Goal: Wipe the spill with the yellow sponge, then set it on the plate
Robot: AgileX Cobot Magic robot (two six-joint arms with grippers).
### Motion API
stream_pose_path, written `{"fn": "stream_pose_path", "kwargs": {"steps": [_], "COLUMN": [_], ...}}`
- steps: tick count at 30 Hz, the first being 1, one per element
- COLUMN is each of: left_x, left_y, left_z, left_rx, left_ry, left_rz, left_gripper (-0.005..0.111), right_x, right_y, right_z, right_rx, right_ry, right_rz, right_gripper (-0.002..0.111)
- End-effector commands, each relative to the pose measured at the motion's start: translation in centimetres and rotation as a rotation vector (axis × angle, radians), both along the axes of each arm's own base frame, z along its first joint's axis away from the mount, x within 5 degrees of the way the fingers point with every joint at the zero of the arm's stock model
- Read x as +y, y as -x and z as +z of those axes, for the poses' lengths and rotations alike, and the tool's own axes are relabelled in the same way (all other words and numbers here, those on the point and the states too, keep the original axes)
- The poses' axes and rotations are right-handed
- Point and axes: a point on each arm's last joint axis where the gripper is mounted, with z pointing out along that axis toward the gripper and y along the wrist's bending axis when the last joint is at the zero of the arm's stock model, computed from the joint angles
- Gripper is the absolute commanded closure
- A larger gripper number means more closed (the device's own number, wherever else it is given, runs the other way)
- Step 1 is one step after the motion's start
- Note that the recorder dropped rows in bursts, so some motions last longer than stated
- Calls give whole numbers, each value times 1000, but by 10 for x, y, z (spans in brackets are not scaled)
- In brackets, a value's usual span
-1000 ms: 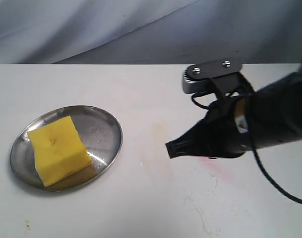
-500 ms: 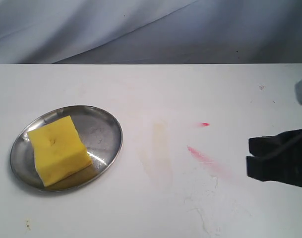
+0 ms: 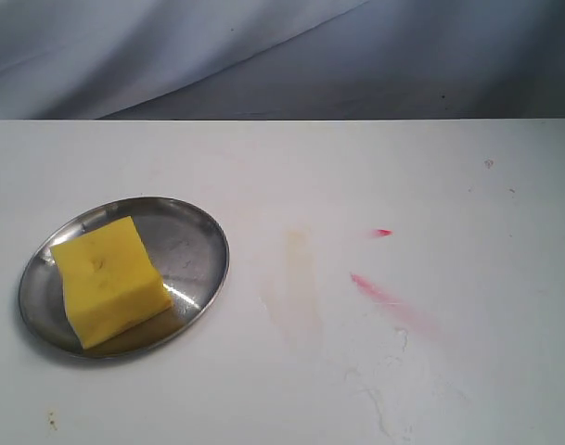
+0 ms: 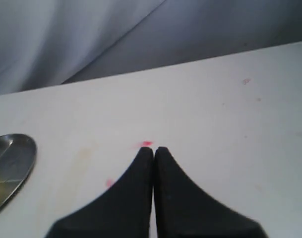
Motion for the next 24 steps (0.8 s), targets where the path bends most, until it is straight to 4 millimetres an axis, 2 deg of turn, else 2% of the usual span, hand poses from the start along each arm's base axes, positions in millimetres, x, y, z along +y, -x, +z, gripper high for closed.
{"fn": "stream_pose_path", "kwargs": {"steps": [1,4,9,15,24], "left_x": [0,0,0,0,0], "left_y": [0,0,0,0,0], "left_z": [-1,-1,-1,-1,-1], "left_rx": [-5,-5,-5,-5,-5], "left_ry": [1,1,1,1,1], "left_rz": [0,0,0,0,0], "left_gripper": [107,107,107,107,107], "right_x": [-13,-19,-23,-24,-24], "right_y": [14,23,32,32,31], "right_z": [-11,-20,-21,-27,-25], "right_rx": [-132,-204,-302,-276,-297], "right_ry": [35,114,145,185,181], "right_rz": [-82,-127,-170,-179,-181], "right_gripper": [108,108,108,108,108]}}
